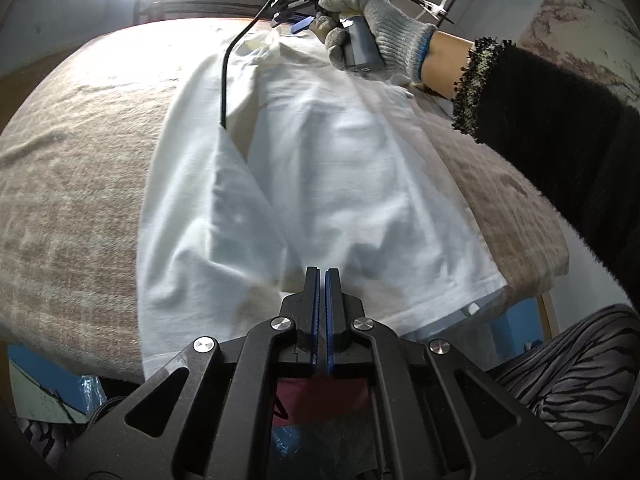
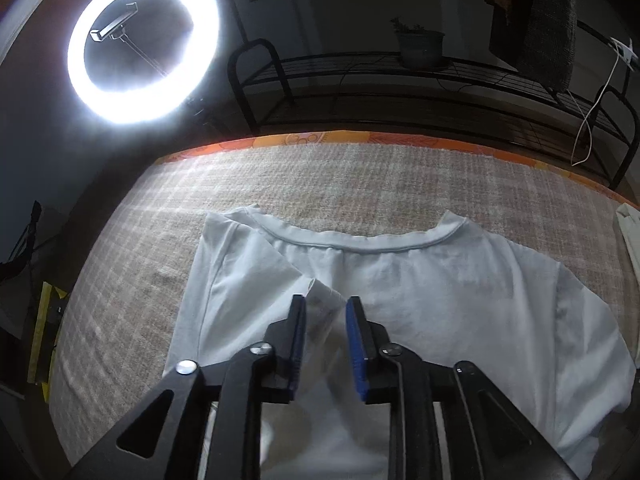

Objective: Fold small clothes

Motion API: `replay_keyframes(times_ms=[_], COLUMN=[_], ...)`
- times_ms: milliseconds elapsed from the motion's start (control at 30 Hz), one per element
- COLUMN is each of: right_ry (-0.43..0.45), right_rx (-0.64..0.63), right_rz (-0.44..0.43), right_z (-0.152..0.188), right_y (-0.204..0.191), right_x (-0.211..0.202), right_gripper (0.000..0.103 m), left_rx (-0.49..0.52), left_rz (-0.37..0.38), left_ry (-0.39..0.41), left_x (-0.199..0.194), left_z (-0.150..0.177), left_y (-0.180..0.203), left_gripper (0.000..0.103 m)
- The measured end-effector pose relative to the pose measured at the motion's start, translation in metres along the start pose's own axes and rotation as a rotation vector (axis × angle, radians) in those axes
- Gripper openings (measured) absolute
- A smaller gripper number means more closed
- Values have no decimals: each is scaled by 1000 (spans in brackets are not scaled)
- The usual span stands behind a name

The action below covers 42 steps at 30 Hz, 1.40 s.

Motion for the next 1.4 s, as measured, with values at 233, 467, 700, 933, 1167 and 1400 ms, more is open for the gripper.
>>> replay_keyframes(times_ms=[233, 467, 700, 933, 1167, 1400], right_ry=[47, 109, 193, 276, 276, 240], right_rx=[40, 127, 181, 176, 155, 173], right_rz=[-1, -48, -53, 3, 40, 55], right_z=[22, 66, 115, 151, 191, 225], right_y=[50, 102, 130, 155, 184, 229], right_x=[-64, -149, -223, -290, -308, -305], right_gripper=[47, 50, 50, 49, 48, 48], left_rx=[96, 184, 174, 179, 210, 344], left_rz=[68, 120, 128, 103, 98, 145], left_ry=[-7, 7, 33, 85, 123, 67], left_x=[-20, -56, -79, -81, -41, 17], left_z=[15, 36, 51, 43, 19, 21], left_y=[17, 32, 31, 39, 66, 128], left_gripper=[21, 32, 32, 32, 32, 32])
Point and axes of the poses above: each gripper's, at about its wrist camera, not at the fingertips, and x roughly the way its jaws point, y to its right, z to its underside, the point moved 4 cm from there along x, roughly the way its jaws point, and after that the axes turned 5 degrees about z, right-handed, at the moved point
